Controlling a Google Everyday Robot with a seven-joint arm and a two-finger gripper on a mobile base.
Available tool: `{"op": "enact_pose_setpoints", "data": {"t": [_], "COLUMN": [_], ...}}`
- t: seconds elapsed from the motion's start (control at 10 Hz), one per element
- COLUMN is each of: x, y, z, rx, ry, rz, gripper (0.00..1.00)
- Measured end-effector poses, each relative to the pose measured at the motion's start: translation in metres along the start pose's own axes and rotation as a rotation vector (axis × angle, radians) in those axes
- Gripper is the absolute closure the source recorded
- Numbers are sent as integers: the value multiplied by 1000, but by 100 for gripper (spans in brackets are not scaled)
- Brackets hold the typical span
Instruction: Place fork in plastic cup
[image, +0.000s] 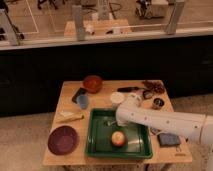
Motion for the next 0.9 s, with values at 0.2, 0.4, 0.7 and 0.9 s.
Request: {"op": "enact_pose_setpoints", "data": {"t": [0.2,0.4,0.7,0.9], "x": [0,0,1,2], "y": [0,0,0,0], "z": [0,0,0,-4], "rx": [0,0,0,-17], "ry": [0,0,0,-16], "rz": [0,1,2,0], "gripper": [100,100,100,100]}}
